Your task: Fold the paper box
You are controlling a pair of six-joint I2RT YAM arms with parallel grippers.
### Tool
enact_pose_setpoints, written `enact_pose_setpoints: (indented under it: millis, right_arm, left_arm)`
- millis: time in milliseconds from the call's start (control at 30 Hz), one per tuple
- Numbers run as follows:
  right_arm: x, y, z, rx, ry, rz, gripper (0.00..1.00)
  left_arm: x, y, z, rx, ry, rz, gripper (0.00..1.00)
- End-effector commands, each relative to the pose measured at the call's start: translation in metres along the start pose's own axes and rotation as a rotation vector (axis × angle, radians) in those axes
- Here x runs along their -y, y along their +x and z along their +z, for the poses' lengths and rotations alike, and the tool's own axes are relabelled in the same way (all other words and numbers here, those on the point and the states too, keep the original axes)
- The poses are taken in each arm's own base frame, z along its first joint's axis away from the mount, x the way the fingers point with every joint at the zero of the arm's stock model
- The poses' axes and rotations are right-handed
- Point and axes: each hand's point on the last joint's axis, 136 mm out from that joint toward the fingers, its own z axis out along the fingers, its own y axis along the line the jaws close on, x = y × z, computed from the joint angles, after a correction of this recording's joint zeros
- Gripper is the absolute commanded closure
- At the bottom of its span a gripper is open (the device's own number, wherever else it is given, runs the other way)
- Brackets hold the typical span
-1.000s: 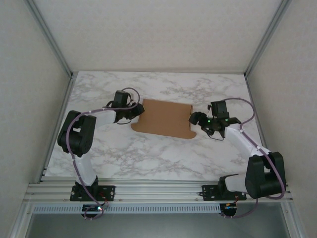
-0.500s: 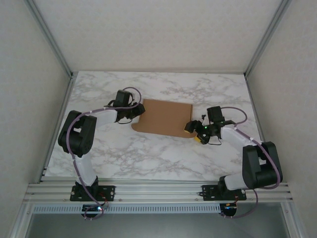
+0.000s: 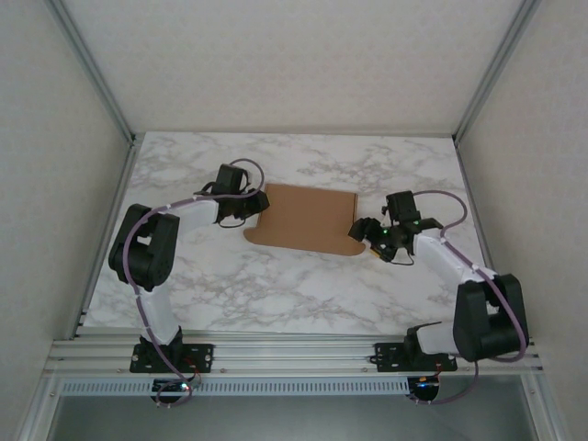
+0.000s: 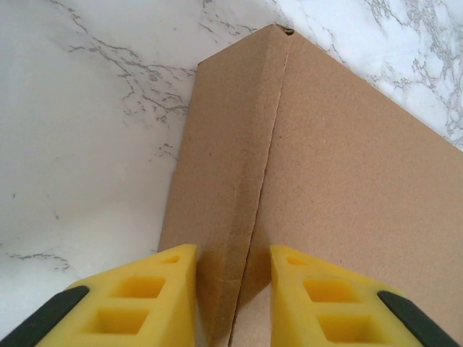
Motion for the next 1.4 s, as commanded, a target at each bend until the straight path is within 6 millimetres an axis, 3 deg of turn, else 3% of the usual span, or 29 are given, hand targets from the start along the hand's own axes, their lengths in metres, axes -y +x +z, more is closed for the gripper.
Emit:
enact_pose_setpoints:
  millis: [0, 967, 1200, 1367]
  right_arm:
    - [-0.009, 0.009, 0.009, -0.084, -0.032, -0.008, 0.24]
    - [-0.074, 0.015, 0.058, -0.254, -0.362, 0.111, 0.31]
    - [-0.056, 0.013, 0.063, -0.211, -0.292, 0.109, 0.34]
    - [-0.029, 0.011, 0.05, -0.121, -0.134, 0.015, 0.3]
  left_arm:
    - [-0.033, 0.027, 0.011, -0.092, -0.124, -0.02, 0.72]
    - [-0.015, 0.039, 0.027, -0.124, -0.1, 0.012, 0.74]
    - [-0.015, 0.041, 0.025, -0.123, -0.103, 0.01, 0.74]
    - [-0.017, 0.039, 0.022, -0.114, -0.112, 0.013, 0.74]
